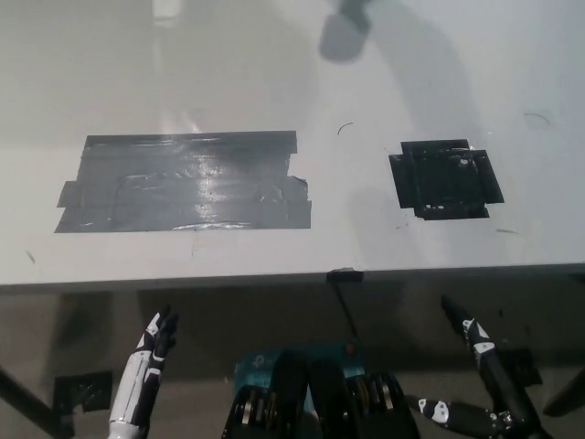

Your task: A person hands a spray bottle to the robot which it grabs with its right hand and places on the black spot infront of it on the table

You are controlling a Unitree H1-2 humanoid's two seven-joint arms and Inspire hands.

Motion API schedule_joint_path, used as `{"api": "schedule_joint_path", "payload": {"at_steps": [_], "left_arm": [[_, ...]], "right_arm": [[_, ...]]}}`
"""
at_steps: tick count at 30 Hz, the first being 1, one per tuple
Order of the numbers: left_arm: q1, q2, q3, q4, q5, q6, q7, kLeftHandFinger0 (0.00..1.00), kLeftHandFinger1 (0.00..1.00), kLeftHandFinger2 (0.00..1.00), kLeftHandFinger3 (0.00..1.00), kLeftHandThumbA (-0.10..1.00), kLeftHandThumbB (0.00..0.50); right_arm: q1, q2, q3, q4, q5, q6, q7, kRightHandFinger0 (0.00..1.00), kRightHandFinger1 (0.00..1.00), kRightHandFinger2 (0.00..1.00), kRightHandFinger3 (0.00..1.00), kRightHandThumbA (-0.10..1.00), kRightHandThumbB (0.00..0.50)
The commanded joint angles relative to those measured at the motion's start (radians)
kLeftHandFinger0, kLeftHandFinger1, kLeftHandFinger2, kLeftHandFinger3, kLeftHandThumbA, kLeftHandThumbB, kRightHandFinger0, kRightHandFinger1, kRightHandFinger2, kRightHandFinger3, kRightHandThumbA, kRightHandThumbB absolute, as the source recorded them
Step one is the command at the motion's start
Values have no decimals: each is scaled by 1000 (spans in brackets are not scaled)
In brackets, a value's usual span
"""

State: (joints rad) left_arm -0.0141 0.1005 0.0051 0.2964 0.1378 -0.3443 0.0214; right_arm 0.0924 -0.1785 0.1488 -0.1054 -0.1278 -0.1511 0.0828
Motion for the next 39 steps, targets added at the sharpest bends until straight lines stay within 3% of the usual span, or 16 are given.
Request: {"api": "schedule_joint_path", "payload": {"at_steps": [1, 5, 14, 16, 19, 23, 29, 32, 33, 34, 36, 38, 39], "left_arm": [[-18, 7, 1, 1, 26, -49, 31, 1000, 1000, 1000, 1000, 1000, 500], [-25, 8, 2, 7, 20, -55, 25, 1000, 1000, 1000, 1000, 1000, 500], [-22, 7, -1, 0, 25, -47, 19, 1000, 1000, 1000, 1000, 1000, 500], [-21, 7, -3, 7, 20, -54, 14, 1000, 1000, 1000, 1000, 1000, 500], [-9, 6, -9, 11, 26, -69, 14, 1000, 1000, 1000, 1000, 1000, 500], [-2, 6, -15, 7, 49, -66, 22, 1000, 1000, 1000, 1000, 1000, 500], [-6, 6, -15, 16, 45, -68, 18, 1000, 1000, 1000, 1000, 1000, 500], [-12, 0, -16, 10, 42, -57, 15, 1000, 1000, 1000, 1000, 1000, 500], [-10, 0, -18, 4, 46, -51, 15, 1000, 1000, 1000, 1000, 1000, 500], [-10, 0, -18, 3, 47, -50, 15, 1000, 1000, 1000, 1000, 1000, 500], [-5, -1, -21, -1, 52, -47, 15, 1000, 1000, 1000, 1000, 1000, 500], [-3, 0, -24, -3, 61, -47, 18, 1000, 1000, 1000, 1000, 1000, 500], [-4, -2, -25, -3, 61, -49, 19, 1000, 1000, 1000, 1000, 1000, 500]], "right_arm": [[18, 11, -30, -119, -9, -33, -25, 1000, 1000, 1000, 1000, 1000, 285], [28, 22, -65, -206, 12, -44, -40, 1000, 1000, 1000, 1000, 1000, 243], [-3, 38, -146, -411, 61, 38, -40, 1000, 1000, 1000, 1000, 1000, 263], [-47, 25, -162, -455, 71, 109, -28, 1000, 1000, 1000, 1000, 1000, 285], [-126, 20, -177, -475, 71, 201, -21, 1000, 1000, 1000, 1000, 1000, 244], [-304, 1, -189, -408, 109, 337, 3, 1000, 1000, 1000, 1000, 1000, 245], [-504, -11, -191, -203, 102, 413, 6, 1000, 1000, 1000, 1000, 1000, 340], [-600, -18, -176, -91, 62, 415, 0, 1000, 1000, 1000, 1000, 1000, 353], [-645, -12, -169, -48, 62, 444, 2, 1000, 1000, 1000, 1000, 1000, 409], [-662, -8, -167, -34, 63, 457, 2, 1000, 1000, 1000, 1000, 1000, 413], [-706, 7, -168, 2, 85, 499, 5, 1000, 1000, 1000, 1000, 1000, 384], [-748, 13, -160, 55, 77, 493, 1, 1000, 1000, 1000, 1000, 1000, 324], [-782, 16, -158, 91, 82, 496, 3, 1000, 1000, 1000, 1000, 1000, 265]]}}
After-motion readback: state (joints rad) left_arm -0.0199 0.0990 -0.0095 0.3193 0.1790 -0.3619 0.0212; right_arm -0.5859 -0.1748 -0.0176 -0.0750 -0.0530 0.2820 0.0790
